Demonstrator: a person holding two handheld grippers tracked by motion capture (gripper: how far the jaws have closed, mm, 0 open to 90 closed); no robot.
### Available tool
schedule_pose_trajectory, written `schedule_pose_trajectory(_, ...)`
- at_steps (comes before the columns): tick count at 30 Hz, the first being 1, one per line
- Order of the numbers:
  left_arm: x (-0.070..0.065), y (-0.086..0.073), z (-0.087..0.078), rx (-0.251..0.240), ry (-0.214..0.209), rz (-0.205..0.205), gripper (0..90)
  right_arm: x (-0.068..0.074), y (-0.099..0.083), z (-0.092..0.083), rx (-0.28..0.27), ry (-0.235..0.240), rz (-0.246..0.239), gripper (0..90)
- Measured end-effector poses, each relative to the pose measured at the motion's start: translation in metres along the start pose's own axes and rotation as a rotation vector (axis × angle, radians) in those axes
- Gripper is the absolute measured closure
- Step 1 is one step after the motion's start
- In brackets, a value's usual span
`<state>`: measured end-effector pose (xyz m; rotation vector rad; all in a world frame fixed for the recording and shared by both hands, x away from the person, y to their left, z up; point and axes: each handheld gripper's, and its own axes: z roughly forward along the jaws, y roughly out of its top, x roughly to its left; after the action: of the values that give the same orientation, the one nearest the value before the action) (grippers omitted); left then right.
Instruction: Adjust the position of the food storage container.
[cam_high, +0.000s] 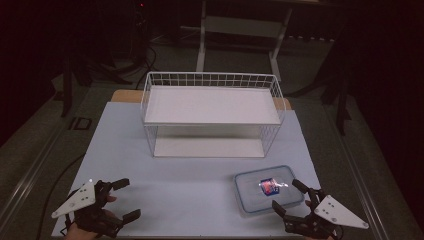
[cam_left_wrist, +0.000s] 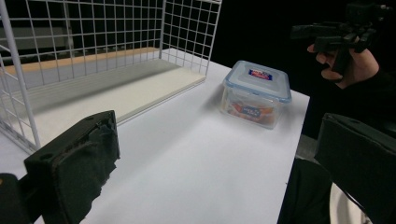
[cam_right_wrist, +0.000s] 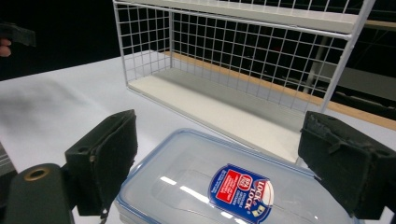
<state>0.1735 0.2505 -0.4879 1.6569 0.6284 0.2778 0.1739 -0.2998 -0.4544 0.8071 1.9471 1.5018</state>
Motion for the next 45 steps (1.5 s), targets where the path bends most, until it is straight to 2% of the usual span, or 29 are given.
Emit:
schedule_pose_trajectory(5,-0.002,0.000,0.000,0.001,0.001,0.002,0.0,0.004,0.004,0.000,-0.002,0.011,-0.012,11.5)
schedule_pose_trajectory(11,-0.002,0.000,0.000,0.000,0.003,0.000,0.0,0.011,0.017,0.000,-0.013,0.050,-0.017,10.9)
schedule_pose_trajectory(13,-0.002,0.000,0.000,0.002,0.003,0.004,0.0,0.010,0.021,0.000,-0.022,0.055,-0.002,10.9)
schedule_pose_trajectory(15,-0.003,0.000,0.000,0.003,0.000,0.006,0.0,0.007,0.024,0.001,-0.019,0.048,0.009,10.9)
schedule_pose_trajectory(20,-0.003,0.000,0.000,0.001,0.002,0.005,0.0,0.001,0.029,0.002,-0.019,0.035,-0.013,10.9)
schedule_pose_trajectory(21,-0.002,0.000,0.000,0.003,0.001,0.006,0.0,-0.003,0.030,0.003,-0.017,-0.005,-0.035,10.9)
schedule_pose_trajectory(25,-0.003,0.000,0.001,0.001,0.000,0.005,0.0,-0.015,0.033,0.005,-0.015,-0.016,-0.017,13.0)
schedule_pose_trajectory(28,-0.003,0.000,0.000,-0.003,0.000,0.002,0.0,-0.027,0.033,0.008,0.019,-0.022,-0.009,15.1)
schedule_pose_trajectory(29,-0.003,0.000,0.000,-0.004,0.001,0.004,0.0,-0.031,0.032,0.009,0.043,-0.024,-0.018,19.9)
schedule_pose_trajectory(31,-0.002,0.001,0.000,-0.006,0.003,0.003,0.0,-0.039,0.029,0.010,0.076,-0.063,-0.029,27.0)
schedule_pose_trajectory(32,-0.003,0.001,0.000,-0.009,0.004,0.004,0.0,-0.043,0.027,0.011,0.081,-0.050,-0.008,31.9)
schedule_pose_trajectory(36,-0.002,0.001,0.000,-0.011,0.008,0.001,0.0,-0.057,0.015,0.011,0.102,-0.072,0.025,55.7)
schedule_pose_trajectory(42,-0.003,0.001,0.001,-0.007,-0.004,0.004,0.0,-0.076,-0.009,0.011,0.186,-0.121,0.044,79.1)
schedule_pose_trajectory(43,-0.003,0.001,0.001,-0.007,-0.004,0.004,0.0,-0.076,-0.009,0.011,0.186,-0.121,0.044,79.1)
schedule_pose_trajectory(44,-0.003,0.001,0.002,-0.005,-0.006,0.002,0.0,-0.081,-0.016,0.010,0.225,-0.147,0.040,87.5)
schedule_pose_trajectory(45,-0.003,0.001,0.002,-0.004,-0.006,0.002,0.0,-0.083,-0.019,0.010,0.236,-0.150,0.042,89.6)
